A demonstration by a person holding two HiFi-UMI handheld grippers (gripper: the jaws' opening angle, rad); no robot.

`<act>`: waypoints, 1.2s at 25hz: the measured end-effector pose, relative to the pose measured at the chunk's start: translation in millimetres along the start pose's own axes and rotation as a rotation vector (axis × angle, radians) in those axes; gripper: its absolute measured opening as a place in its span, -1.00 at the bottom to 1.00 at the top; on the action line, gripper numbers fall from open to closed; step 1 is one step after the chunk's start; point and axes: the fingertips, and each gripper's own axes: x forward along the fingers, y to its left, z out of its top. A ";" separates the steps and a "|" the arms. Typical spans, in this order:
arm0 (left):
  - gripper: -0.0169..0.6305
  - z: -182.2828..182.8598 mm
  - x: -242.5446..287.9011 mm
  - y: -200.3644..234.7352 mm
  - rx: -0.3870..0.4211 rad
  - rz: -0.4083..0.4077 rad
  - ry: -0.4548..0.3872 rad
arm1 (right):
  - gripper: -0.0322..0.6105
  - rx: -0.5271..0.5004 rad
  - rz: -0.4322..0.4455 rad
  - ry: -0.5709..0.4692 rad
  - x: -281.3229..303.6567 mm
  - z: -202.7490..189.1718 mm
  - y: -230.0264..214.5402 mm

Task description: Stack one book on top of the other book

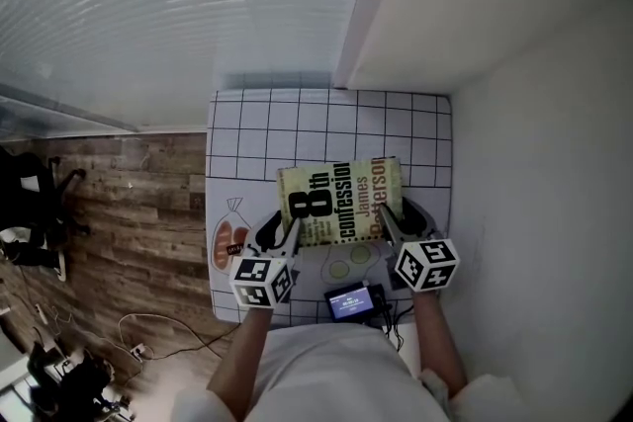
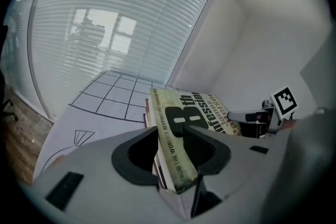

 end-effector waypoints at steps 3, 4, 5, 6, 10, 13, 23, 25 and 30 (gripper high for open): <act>-0.47 -4.1 4.2 -1.6 -0.004 -0.005 0.021 | -0.30 -0.004 -0.022 0.024 1.2 -5.2 -5.4; -0.47 -4.8 5.2 -2.5 0.001 -0.005 0.026 | -0.30 -0.006 -0.029 0.030 1.5 -6.6 -7.1; -0.47 -4.9 6.0 -3.3 0.009 -0.004 0.029 | -0.29 -0.007 -0.033 0.032 2.1 -7.5 -8.6; -0.47 -4.4 6.7 -3.9 0.019 -0.001 0.030 | -0.29 -0.008 -0.037 0.033 3.0 -7.6 -9.7; -0.47 -2.7 9.1 -4.7 0.058 0.009 0.025 | -0.28 -0.057 -0.064 0.051 6.8 -4.6 -10.7; -0.46 -2.7 8.6 -5.2 0.094 0.022 0.025 | -0.26 -0.139 -0.108 0.066 6.2 -3.6 -9.1; -0.44 4.3 5.3 -7.0 0.249 0.096 0.024 | -0.18 -0.178 -0.157 0.089 4.3 -0.8 -10.4; -0.44 9.1 2.3 -7.4 0.260 0.106 0.001 | -0.10 -0.174 -0.146 0.069 1.4 1.4 -8.3; -0.44 17.3 -6.3 -13.6 0.266 0.099 -0.029 | -0.09 -0.180 -0.136 0.032 -9.5 7.7 1.3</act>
